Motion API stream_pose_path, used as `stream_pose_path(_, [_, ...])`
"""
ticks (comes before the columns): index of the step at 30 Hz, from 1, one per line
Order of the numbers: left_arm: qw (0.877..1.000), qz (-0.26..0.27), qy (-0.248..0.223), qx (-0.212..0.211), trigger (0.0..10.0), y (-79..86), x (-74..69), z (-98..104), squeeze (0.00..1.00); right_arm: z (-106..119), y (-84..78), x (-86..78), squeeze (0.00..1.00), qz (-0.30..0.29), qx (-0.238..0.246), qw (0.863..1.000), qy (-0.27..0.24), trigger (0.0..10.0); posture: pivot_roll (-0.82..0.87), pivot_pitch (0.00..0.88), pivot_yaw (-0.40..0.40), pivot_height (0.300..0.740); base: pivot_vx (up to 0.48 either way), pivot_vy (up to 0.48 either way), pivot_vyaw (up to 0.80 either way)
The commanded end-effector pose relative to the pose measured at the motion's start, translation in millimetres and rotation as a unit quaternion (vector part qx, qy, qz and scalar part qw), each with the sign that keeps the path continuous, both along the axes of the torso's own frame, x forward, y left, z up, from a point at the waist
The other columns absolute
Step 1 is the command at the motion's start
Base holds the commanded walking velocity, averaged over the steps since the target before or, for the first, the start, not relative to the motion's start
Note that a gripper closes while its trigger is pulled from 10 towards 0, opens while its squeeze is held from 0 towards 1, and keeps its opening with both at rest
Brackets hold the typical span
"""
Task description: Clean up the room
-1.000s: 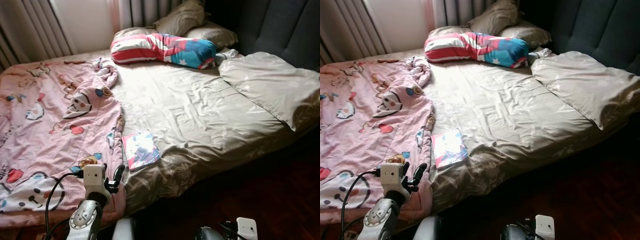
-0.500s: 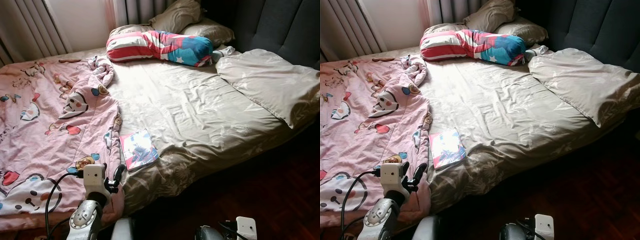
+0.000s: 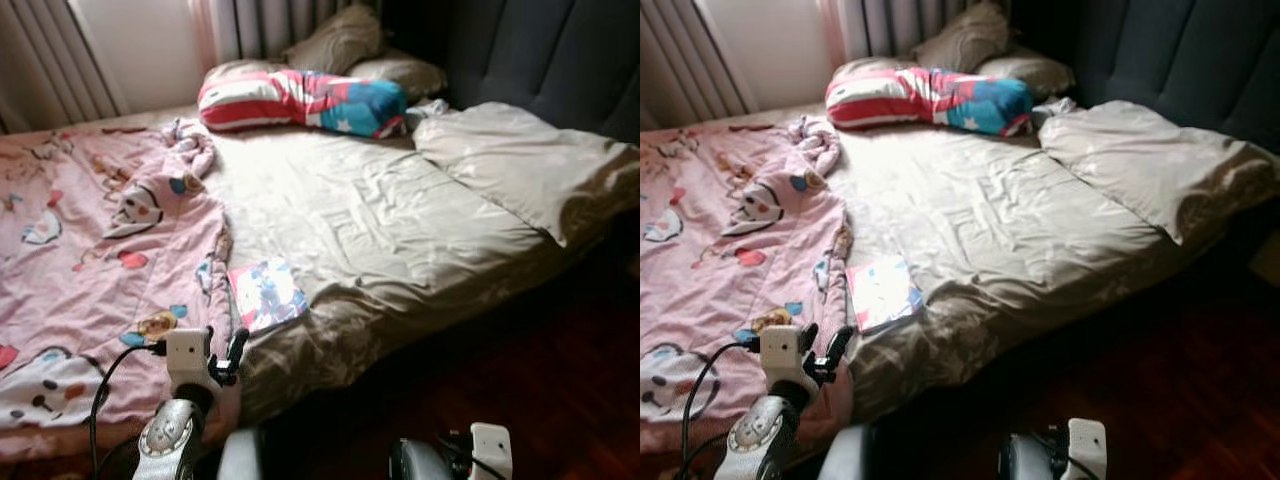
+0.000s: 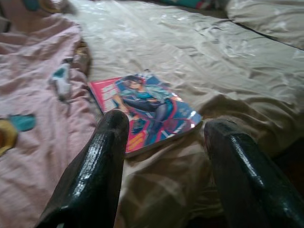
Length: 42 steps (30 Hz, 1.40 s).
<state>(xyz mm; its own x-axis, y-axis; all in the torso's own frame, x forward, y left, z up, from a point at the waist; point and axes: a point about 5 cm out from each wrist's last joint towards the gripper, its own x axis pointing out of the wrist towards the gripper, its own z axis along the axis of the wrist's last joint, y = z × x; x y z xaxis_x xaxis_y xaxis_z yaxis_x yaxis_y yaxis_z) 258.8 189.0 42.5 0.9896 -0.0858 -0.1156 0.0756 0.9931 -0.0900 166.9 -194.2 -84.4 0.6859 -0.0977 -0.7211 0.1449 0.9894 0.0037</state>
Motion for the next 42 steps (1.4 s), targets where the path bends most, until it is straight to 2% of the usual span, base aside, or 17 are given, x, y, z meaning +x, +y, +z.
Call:
stream_pose_path(1, [1.000,-0.001,-0.006,0.002,10.0,-0.3,3.5,3.3,0.00,-10.9,6.5,-20.5,0.00,0.006,0.009,0.999,0.048,10.0,0.02,0.021,0.027,0.573,0.000,0.000,0.00])
stream_pose_path(8, [1.000,0.002,-0.008,-0.002,10.0,-0.9,5.4,4.5,0.00,-10.0,7.0,-18.2,0.00,0.017,0.008,0.999,0.044,10.0,0.02,0.027,0.022,0.573,0.000,0.000,0.00])
stream_pose_path(12, [1.000,0.002,-0.011,-0.007,10.0,-2.1,6.5,5.6,0.00,-9.8,6.6,-17.5,0.00,0.015,0.010,0.999,0.044,10.0,0.03,0.030,0.019,0.573,0.000,0.000,0.80])
stream_pose_path(27, [1.000,0.006,-0.013,-0.011,10.0,-0.5,6.6,6.4,0.00,-9.5,5.9,-16.9,0.00,0.006,0.012,0.999,0.042,10.0,0.03,0.034,0.018,0.573,0.000,0.000,0.00])
stream_pose_path(42, [1.000,0.000,-0.018,-0.013,10.0,-2.0,6.6,7.9,0.00,-9.2,6.2,-16.5,0.00,0.015,0.008,0.999,0.041,10.0,0.03,0.037,0.018,0.573,0.263,0.000,0.00])
